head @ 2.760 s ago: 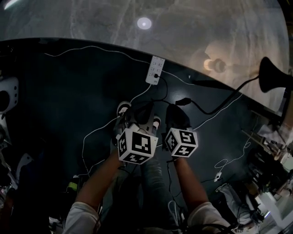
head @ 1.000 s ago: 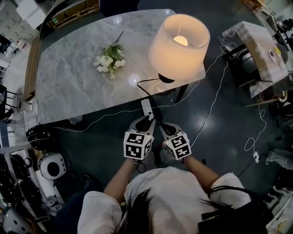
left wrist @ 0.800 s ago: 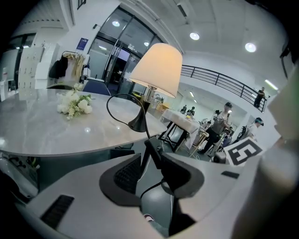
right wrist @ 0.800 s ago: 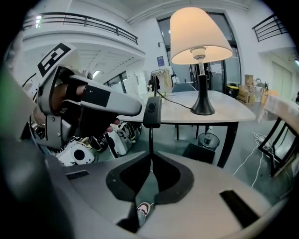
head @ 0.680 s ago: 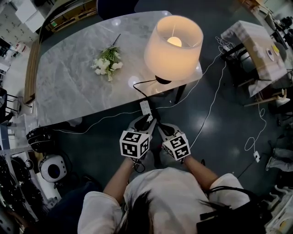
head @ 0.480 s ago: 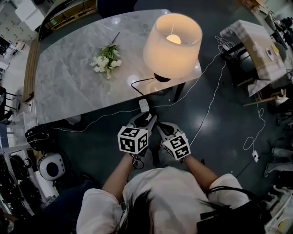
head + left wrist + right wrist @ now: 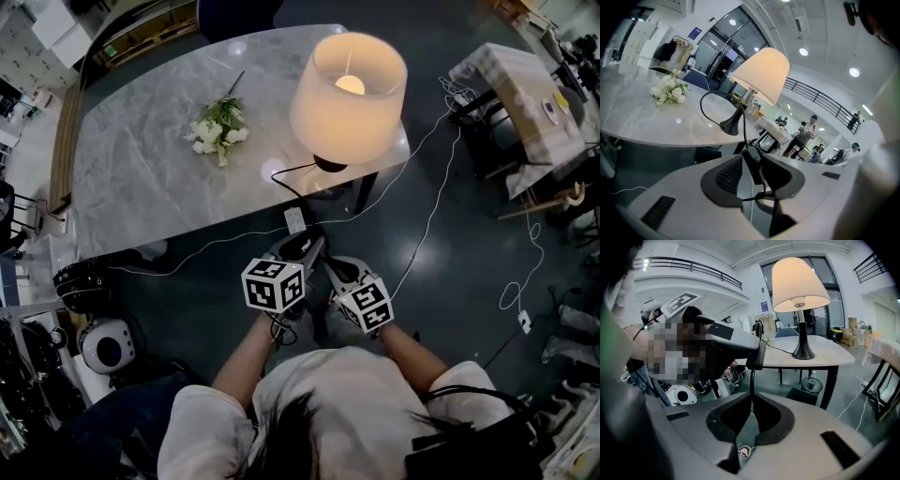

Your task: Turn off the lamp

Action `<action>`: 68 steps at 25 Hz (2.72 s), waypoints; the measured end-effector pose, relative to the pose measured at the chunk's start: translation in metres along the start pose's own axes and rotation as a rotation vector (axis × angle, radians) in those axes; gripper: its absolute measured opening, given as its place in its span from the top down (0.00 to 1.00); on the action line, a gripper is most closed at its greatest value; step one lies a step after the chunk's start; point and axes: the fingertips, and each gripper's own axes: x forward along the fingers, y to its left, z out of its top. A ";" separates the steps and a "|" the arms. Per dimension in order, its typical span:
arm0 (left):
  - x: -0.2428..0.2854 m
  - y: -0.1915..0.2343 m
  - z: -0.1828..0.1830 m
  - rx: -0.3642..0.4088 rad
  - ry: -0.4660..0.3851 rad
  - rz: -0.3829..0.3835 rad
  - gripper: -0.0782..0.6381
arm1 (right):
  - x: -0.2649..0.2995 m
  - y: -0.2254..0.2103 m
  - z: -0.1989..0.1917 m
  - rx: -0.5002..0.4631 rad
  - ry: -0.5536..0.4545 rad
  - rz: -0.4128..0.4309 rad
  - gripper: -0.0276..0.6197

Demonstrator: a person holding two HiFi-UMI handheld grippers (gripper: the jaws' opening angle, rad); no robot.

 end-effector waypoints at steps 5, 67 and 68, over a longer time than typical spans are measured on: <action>0.006 -0.005 0.004 -0.018 0.007 -0.038 0.73 | -0.002 -0.003 0.003 0.001 -0.010 0.004 0.94; -0.031 0.028 -0.082 -0.017 0.185 0.164 0.88 | 0.024 -0.018 -0.032 0.087 0.107 0.003 0.93; -0.033 0.029 -0.085 -0.033 0.185 0.166 0.88 | 0.025 -0.019 -0.036 0.102 0.119 0.000 0.94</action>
